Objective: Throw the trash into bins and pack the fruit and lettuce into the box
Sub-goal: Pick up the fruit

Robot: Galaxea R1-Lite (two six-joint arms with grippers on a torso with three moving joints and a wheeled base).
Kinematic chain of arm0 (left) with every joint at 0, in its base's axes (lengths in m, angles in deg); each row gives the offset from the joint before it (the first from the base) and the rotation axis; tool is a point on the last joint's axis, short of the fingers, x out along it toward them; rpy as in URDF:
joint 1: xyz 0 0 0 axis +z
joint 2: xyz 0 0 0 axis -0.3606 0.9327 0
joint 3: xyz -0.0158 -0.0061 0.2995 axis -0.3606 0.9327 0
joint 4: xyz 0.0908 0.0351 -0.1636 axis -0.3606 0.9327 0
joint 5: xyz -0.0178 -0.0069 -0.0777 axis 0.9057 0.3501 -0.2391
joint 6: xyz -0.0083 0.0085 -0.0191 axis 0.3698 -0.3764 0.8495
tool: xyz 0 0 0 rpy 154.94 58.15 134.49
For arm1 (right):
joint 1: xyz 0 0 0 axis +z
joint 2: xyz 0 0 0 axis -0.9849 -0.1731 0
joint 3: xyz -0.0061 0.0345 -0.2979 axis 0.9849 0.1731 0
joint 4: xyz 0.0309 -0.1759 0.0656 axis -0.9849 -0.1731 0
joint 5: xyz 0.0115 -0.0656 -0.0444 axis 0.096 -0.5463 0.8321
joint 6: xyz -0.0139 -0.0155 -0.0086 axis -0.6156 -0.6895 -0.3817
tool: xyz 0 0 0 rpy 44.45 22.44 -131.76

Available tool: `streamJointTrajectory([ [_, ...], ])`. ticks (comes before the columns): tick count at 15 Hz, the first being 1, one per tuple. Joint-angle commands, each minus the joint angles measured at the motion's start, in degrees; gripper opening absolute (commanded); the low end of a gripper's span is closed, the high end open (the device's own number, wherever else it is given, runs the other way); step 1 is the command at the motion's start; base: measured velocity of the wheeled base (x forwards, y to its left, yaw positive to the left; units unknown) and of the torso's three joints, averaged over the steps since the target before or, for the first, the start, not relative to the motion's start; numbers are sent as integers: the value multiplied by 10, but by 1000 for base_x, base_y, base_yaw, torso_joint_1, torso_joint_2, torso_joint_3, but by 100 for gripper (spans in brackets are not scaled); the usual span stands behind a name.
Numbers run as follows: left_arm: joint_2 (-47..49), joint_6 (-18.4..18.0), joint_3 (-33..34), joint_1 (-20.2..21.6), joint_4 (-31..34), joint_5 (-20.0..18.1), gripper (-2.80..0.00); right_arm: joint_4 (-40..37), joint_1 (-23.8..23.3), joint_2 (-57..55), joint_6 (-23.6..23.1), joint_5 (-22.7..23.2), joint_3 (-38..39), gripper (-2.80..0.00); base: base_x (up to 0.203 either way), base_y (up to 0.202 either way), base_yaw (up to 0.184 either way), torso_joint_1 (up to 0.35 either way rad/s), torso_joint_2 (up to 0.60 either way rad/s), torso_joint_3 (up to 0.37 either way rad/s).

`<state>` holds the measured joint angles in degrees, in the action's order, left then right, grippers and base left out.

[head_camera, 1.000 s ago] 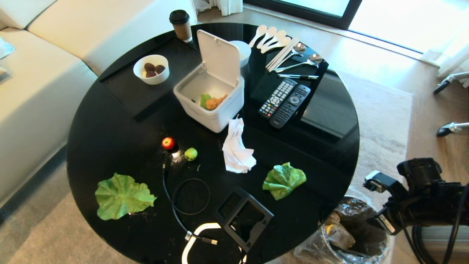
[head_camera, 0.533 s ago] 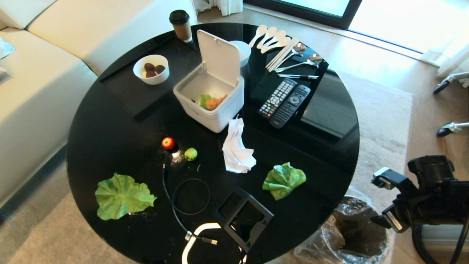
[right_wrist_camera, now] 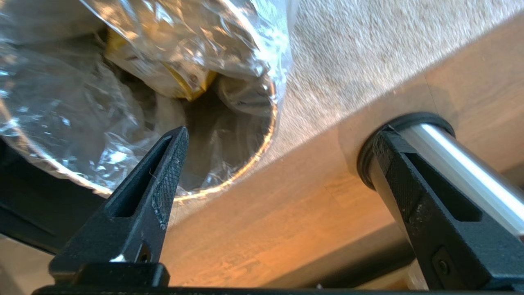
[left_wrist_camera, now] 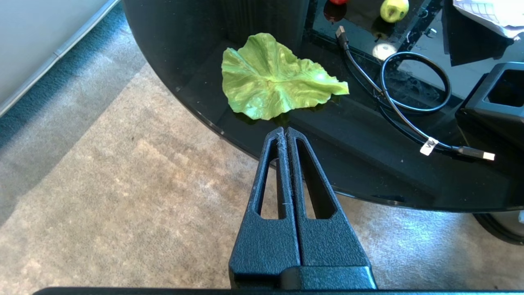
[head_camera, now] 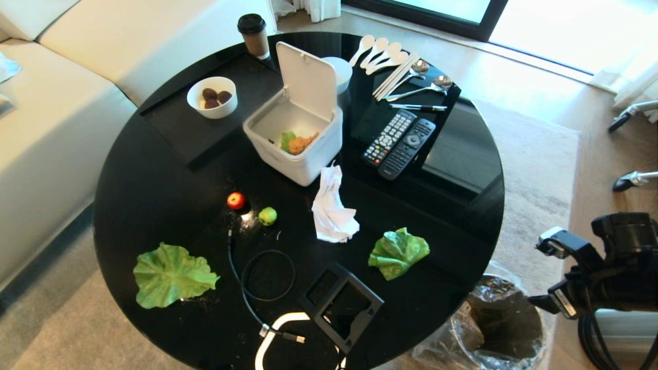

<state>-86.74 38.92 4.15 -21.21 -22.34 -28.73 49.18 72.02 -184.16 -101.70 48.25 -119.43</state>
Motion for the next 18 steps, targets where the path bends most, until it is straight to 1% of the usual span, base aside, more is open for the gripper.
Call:
streamJointTrajectory([
  [1, 0, 0, 0, 0, 0, 0, -280, 2, -3, 13, -2, 16, 1, -280, 0, 0, 0, 0, 0, 0],
  [4, 0, 0, 0, 0, 0, 0, -280, 9, -11, 20, -2, 27, 3, -280, 0, 0, 0, 0, 0, 0],
  [6, 0, 0, 0, 0, 0, 0, -280, 46, -18, 22, -3, 32, 14, -280, 0, 0, 0, 0, 0, 0],
  [11, 0, 0, 0, 0, 0, 0, -280, 187, -35, 36, -2, 52, 106, -280, 0, 0, 0, 0, 0, 0],
  [15, 0, 0, 0, 1, 0, 0, -280, 334, -39, 37, -1, 57, 187, -280, 0, 0, 0, 0, 0, 0],
  [18, 0, 0, 0, 0, 0, 0, -280, 393, -55, 47, -1, 87, 223, -280, 0, 0, 0, 0, 0, 0],
])
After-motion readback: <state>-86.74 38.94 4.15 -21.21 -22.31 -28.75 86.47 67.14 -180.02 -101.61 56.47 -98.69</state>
